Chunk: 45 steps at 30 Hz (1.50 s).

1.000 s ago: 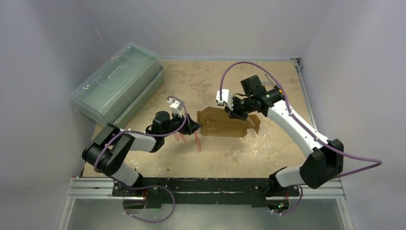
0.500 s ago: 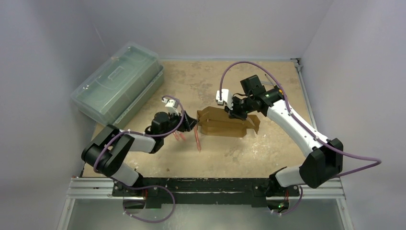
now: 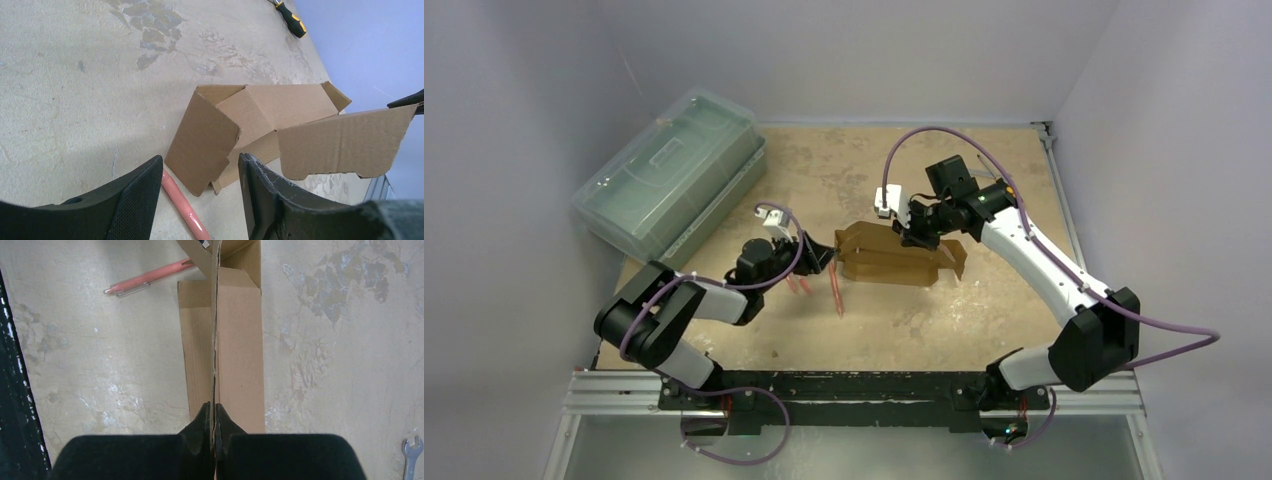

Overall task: Fold the paper box
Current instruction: Fold the paper box at the center of the board.

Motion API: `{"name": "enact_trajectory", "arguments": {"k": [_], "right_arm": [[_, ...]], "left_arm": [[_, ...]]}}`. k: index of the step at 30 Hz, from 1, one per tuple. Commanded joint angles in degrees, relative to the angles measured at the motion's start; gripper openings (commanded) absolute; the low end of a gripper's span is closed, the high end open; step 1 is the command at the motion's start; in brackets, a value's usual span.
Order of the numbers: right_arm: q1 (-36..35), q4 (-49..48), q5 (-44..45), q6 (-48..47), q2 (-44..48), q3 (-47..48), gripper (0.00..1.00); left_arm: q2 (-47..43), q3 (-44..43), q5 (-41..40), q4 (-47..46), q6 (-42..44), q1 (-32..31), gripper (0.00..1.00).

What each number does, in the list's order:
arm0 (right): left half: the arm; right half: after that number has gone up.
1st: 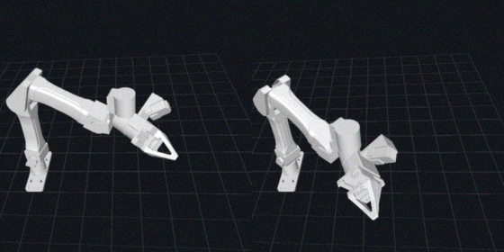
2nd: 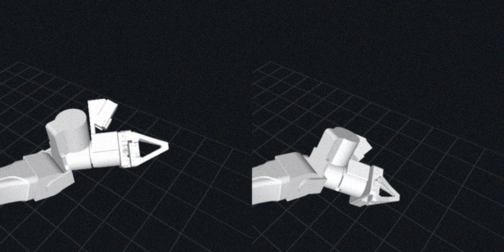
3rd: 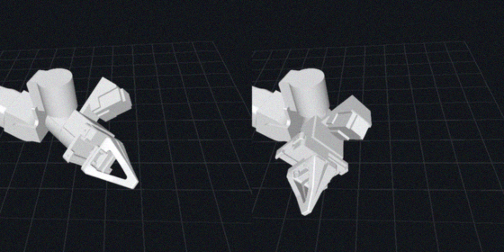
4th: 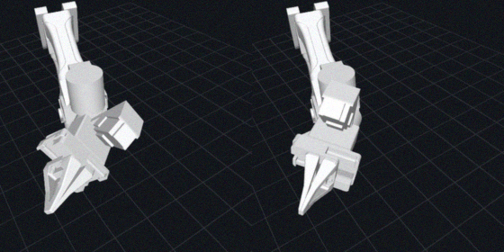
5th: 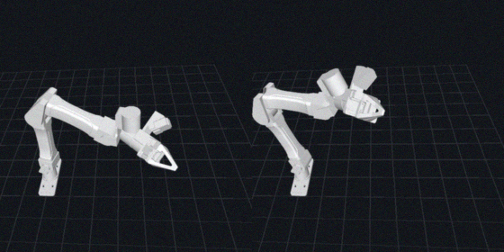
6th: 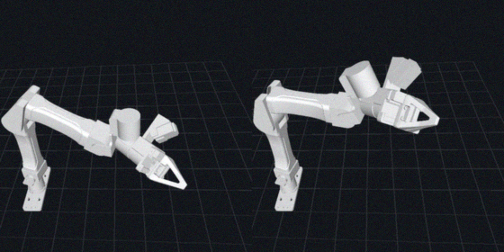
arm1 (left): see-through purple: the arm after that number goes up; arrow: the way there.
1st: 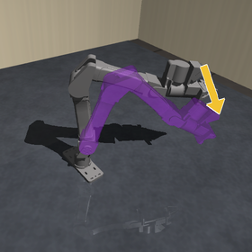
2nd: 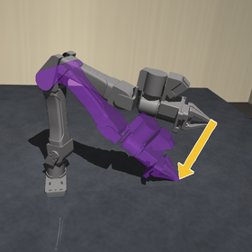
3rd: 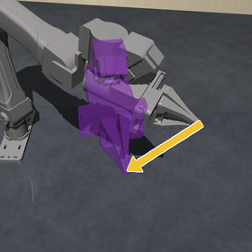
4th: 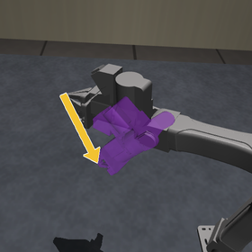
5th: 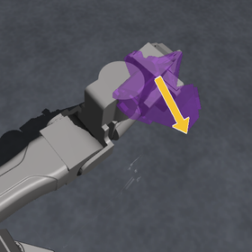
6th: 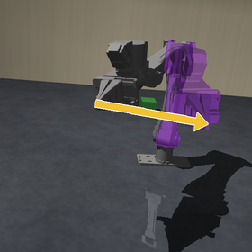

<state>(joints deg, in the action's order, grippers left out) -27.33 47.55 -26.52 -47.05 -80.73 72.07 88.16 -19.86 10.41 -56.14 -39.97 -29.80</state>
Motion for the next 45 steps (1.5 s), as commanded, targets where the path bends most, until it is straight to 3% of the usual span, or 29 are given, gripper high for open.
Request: {"name": "enact_trajectory", "arguments": {"k": [1,10,23,28,45], "right_arm": [[-0.16,-0.18,-1.64,1.16,-0.27,1.86,0.00],[-0.18,-0.13,-2.16,1.17,-0.21,1.99,0.00],[-0.15,0.26,-2.90,0.67,-0.31,2.19,0.00],[-0.13,0.35,-3.01,0.71,-0.31,2.37,0.00],[-0.15,-0.24,-3.10,1.17,-0.79,2.64,0.00]], "left_arm": [[-0.58,0.06,-1.19,-5.32,-1.45,-0.87,0.57],[2.72,-1.98,-5.00,-7.17,-1.74,-3.35,0.59],[4.21,-4.14,-20.46,-3.68,-2.60,-8.10,0.59],[4.70,-7.54,-25.20,1.94,-1.98,-9.54,0.57],[8.91,-9.17,-17.23,1.66,0.31,-10.28,0.47]]}}
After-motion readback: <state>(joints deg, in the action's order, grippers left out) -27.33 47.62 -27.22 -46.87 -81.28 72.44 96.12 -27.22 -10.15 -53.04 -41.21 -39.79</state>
